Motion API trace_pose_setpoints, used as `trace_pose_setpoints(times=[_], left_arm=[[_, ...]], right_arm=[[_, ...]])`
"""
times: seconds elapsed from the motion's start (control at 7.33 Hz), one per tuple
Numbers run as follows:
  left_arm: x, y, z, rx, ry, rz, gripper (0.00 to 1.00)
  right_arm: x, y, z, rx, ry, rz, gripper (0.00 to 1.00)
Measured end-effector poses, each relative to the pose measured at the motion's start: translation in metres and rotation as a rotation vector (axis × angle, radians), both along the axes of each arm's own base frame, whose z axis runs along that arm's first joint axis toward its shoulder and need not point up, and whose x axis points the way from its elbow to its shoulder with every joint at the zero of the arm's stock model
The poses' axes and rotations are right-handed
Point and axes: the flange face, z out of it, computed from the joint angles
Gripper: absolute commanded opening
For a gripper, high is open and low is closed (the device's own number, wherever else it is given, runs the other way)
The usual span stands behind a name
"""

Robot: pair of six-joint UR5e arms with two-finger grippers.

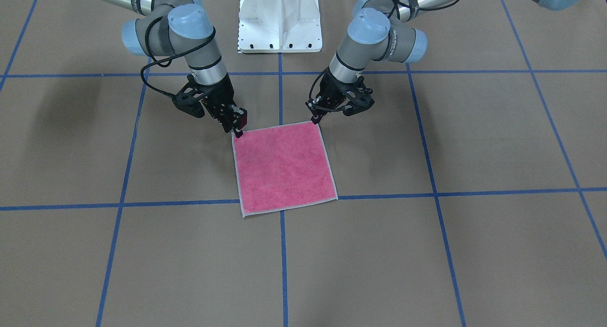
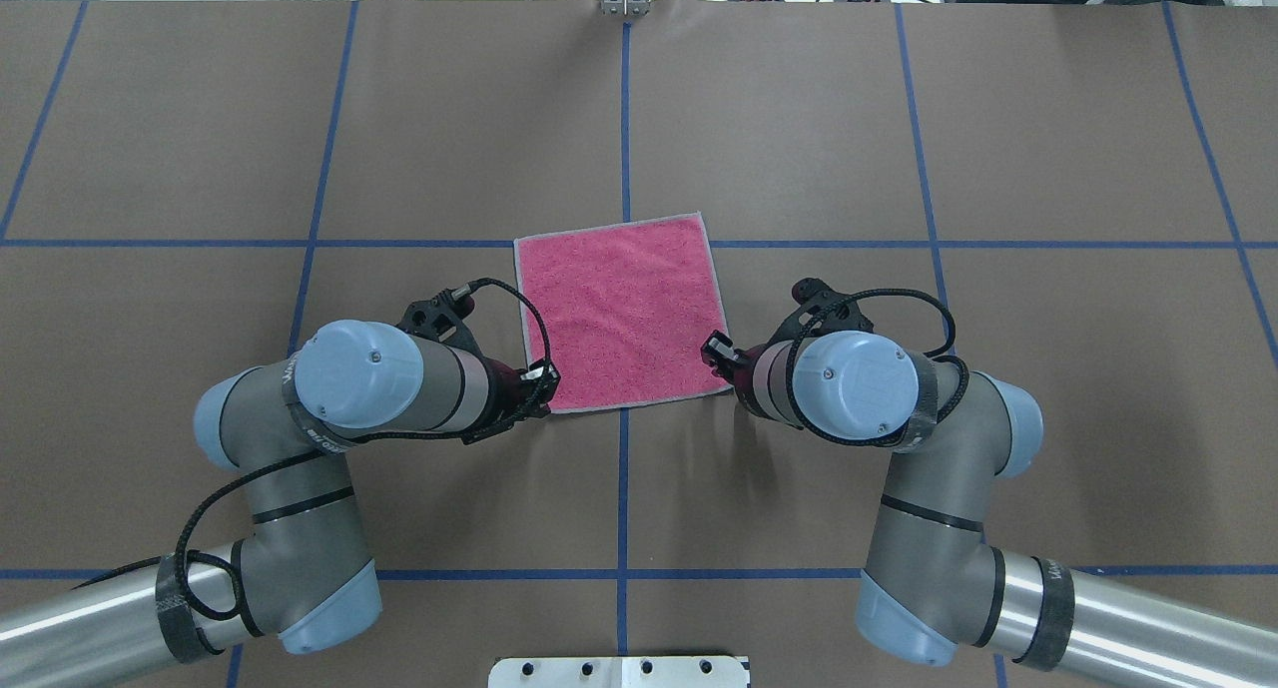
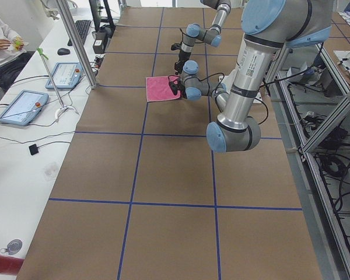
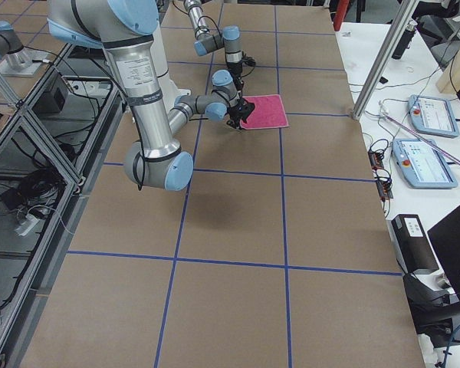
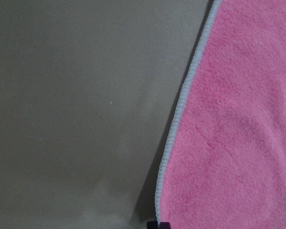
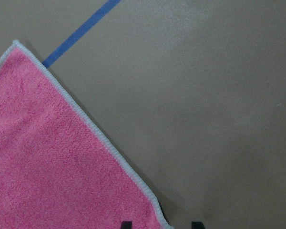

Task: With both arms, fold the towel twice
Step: 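Close the right gripper on the towel's near corner while the left gripper holds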

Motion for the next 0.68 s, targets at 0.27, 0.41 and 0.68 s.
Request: trace_pose_setpoints(times=[0.27, 0.41, 0.68], left_arm=[[0.0, 0.0, -0.0004, 0.0, 0.001, 0.0, 0.0], [-0.0001, 0.0001, -0.0007, 0.0, 0.001, 0.0, 0.0], [-0.0003, 0.0001, -0.0011, 0.001, 0.002, 0.0, 0.0]], right_arm=[[0.0002, -0.0026, 0.0017, -0.001, 0.005, 0.004, 0.33], [0.0005, -0.0033, 0.002, -0.001, 0.005, 0.005, 0.33], [0.0013, -0.0054, 0.0006, -0.001, 0.003, 0.009, 0.32]])
